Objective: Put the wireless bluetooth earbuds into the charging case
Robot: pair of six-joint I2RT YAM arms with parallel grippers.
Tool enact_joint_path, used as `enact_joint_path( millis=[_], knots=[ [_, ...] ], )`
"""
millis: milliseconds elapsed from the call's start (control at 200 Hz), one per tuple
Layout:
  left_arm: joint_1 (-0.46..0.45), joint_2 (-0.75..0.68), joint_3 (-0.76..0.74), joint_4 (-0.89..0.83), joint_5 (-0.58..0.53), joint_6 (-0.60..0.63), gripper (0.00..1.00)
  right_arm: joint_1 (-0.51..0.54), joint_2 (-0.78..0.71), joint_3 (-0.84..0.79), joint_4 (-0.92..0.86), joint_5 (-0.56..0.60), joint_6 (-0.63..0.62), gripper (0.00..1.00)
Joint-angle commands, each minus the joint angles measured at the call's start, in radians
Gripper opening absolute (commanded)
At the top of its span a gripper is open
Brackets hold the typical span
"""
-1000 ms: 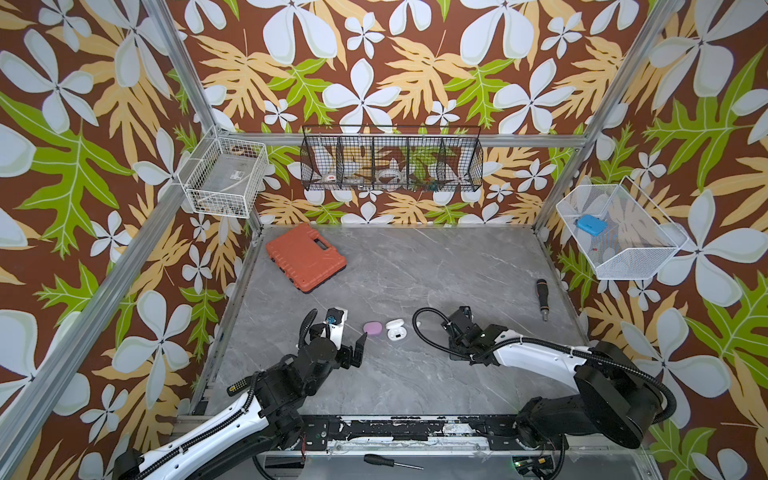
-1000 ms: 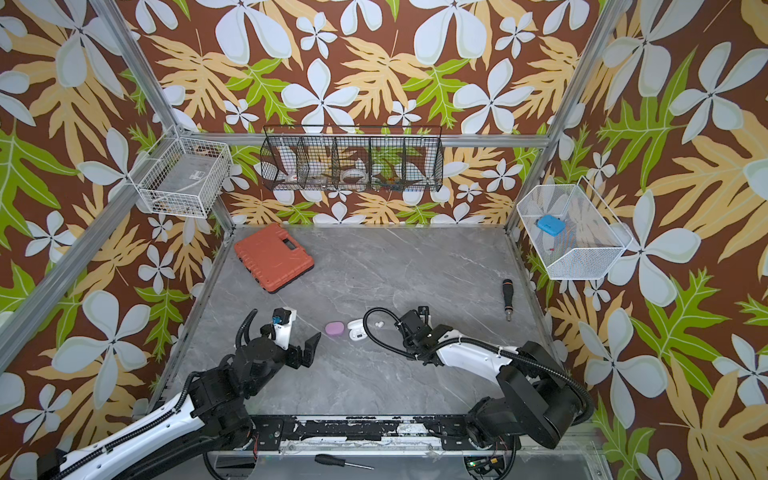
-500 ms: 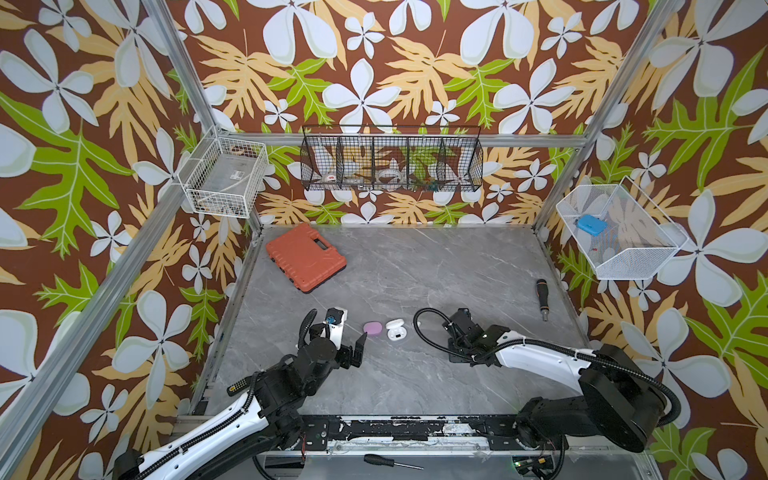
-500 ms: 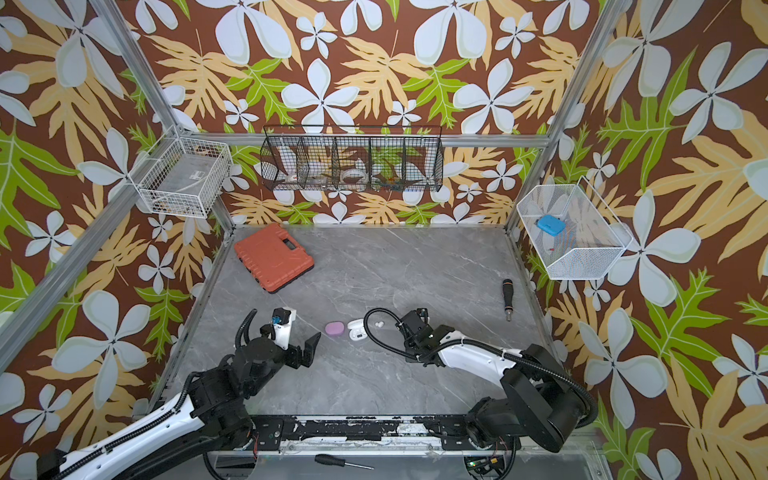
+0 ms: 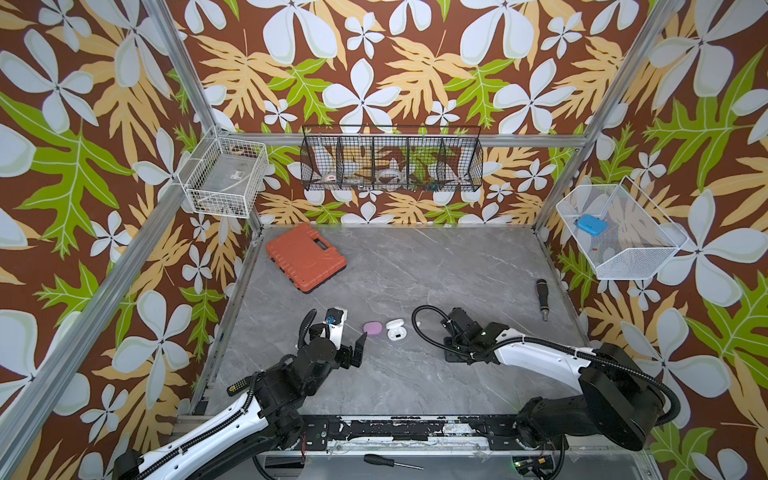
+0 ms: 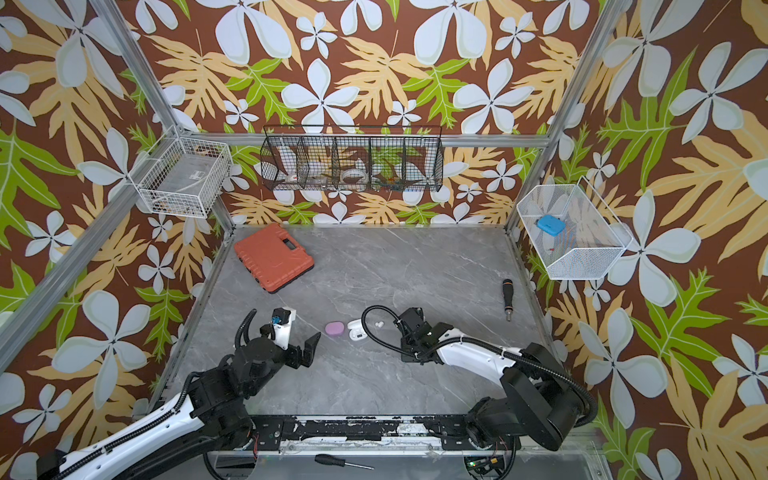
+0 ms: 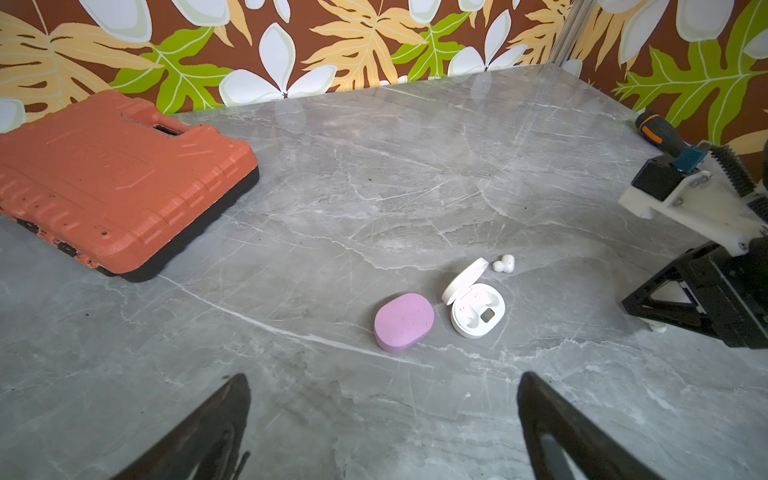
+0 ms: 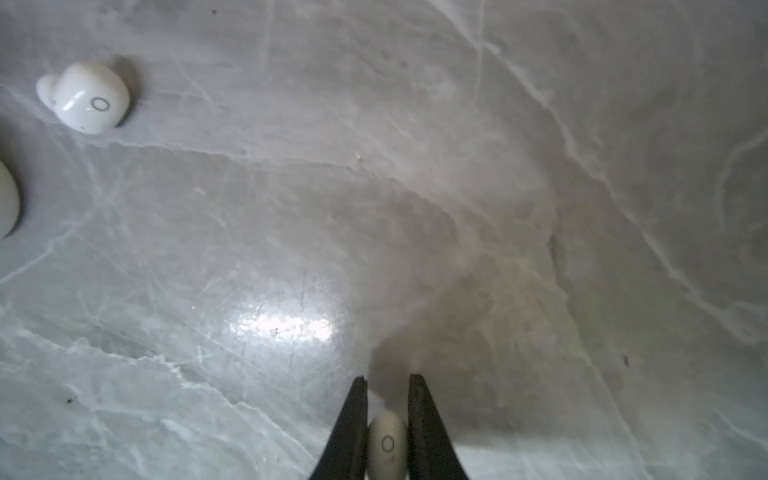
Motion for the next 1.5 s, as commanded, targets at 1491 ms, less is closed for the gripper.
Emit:
enact_joint_path(
  millis=[1491],
  knots=[
    [0.016,-0.005,0.002,0.027,0.028,0.015,1.00,0.205,-0.021,0.059,-0.057,0.090,-0.109,0.35]
  ],
)
